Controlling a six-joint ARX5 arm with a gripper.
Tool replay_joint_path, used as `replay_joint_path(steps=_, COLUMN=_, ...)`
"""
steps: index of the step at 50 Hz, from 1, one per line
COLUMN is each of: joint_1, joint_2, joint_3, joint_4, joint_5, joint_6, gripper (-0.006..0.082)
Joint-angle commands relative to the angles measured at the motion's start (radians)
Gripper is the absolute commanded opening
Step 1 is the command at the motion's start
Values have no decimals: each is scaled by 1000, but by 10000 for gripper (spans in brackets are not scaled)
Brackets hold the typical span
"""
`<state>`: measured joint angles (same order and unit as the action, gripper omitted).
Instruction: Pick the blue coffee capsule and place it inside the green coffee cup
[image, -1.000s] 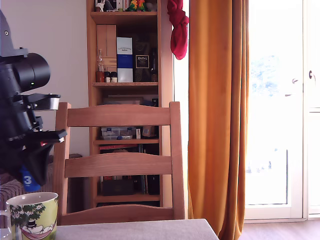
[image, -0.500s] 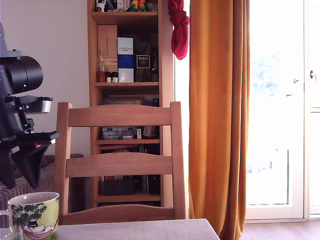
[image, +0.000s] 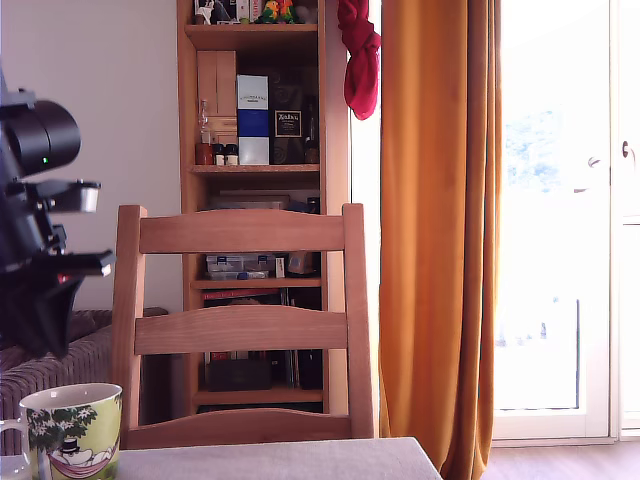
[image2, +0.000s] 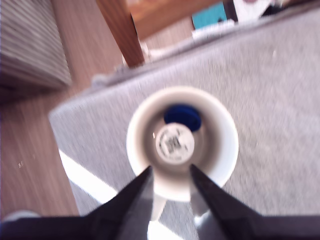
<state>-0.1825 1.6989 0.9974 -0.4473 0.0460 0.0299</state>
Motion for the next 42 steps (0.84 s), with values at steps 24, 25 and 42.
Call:
replay_joint_path(steps=24, joint_1=87, joint_2=-414, joint_3=-144, joint_4=26, joint_5=-22, joint_6=2, gripper=-9)
replay_joint_path(steps=25, joint_1=93, joint_2=-428, joint_3=-155, joint_4=29, joint_5=-22, joint_6=2, gripper=-9)
replay_joint_path(steps=42, joint_1=166, joint_2=-674, joint_3=-319, joint_4=112, joint_5=-20, joint_6=-4, gripper=-9)
